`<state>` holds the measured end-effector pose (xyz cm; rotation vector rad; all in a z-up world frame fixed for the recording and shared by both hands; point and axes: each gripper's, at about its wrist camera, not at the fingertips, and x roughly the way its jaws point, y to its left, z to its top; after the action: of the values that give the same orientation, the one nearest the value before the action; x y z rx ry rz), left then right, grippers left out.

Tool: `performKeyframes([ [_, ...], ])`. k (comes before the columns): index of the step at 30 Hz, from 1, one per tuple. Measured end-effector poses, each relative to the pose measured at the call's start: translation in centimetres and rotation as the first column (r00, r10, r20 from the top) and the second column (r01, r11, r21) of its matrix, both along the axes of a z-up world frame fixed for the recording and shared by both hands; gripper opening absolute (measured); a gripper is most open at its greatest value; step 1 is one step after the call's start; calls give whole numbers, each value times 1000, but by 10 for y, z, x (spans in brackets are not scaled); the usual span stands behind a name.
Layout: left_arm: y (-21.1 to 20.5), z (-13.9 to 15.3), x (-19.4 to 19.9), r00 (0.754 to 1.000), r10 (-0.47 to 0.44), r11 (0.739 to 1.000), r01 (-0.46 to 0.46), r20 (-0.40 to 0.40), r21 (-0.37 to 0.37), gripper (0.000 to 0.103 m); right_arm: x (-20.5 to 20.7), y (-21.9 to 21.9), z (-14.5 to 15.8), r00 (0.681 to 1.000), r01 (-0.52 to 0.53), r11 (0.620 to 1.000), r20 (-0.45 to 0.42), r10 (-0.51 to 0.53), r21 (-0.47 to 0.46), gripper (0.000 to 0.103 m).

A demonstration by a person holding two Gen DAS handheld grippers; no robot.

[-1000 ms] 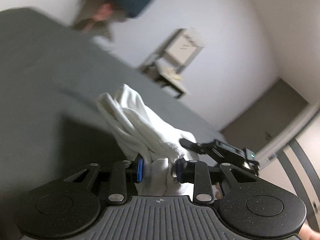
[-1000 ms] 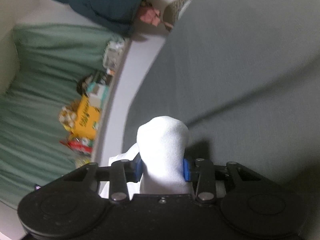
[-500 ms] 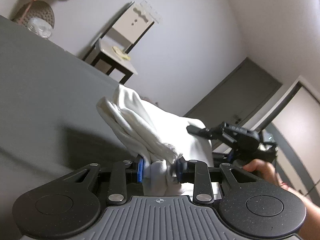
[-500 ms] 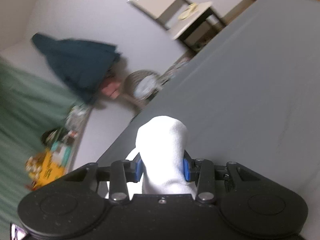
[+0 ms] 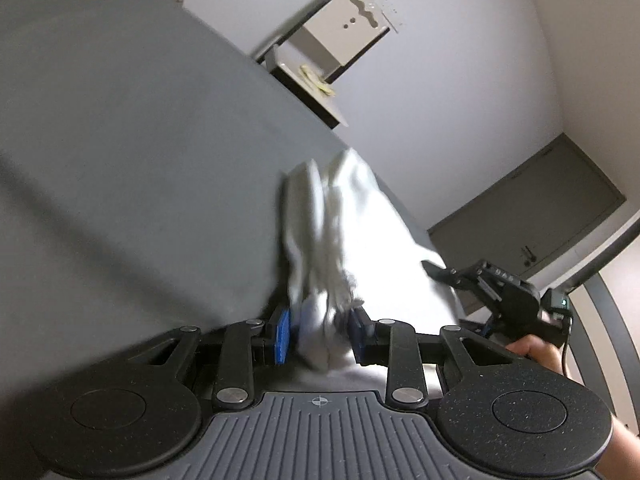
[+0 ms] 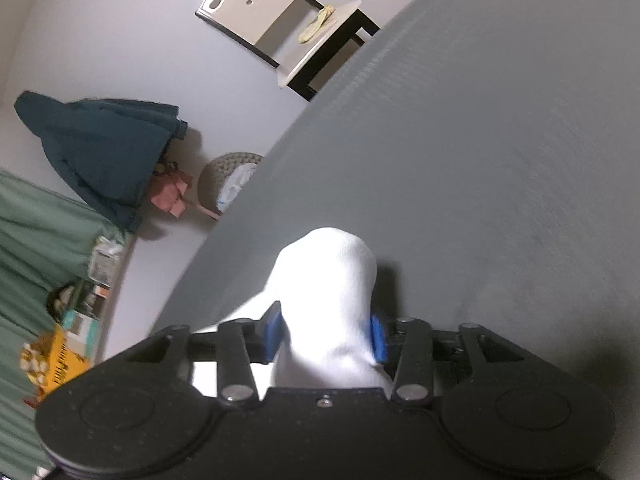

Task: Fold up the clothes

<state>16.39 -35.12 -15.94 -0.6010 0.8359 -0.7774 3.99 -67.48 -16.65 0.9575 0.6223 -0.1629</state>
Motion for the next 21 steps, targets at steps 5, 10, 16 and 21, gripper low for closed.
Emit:
performKeyframes([
  [5, -5, 10, -3, 997, -10, 999, 7, 76, 44, 29, -14, 29, 41, 1000, -6, 952, 13, 10, -306, 51],
  [10, 13, 40, -31, 985, 1, 993, -21, 173, 116, 35, -12, 96, 81, 981, -121, 822, 60, 184, -557, 48],
  [16, 61, 56, -60, 977, 18, 992, -43, 212, 115, 36, 28, 175, 58, 917, -341, 744, -29, 398, -575, 17],
  [21, 76, 69, -56, 971, 10, 985, -51, 239, 166, 36, 23, 236, 30, 864, -447, 645, -112, 491, -620, 14],
])
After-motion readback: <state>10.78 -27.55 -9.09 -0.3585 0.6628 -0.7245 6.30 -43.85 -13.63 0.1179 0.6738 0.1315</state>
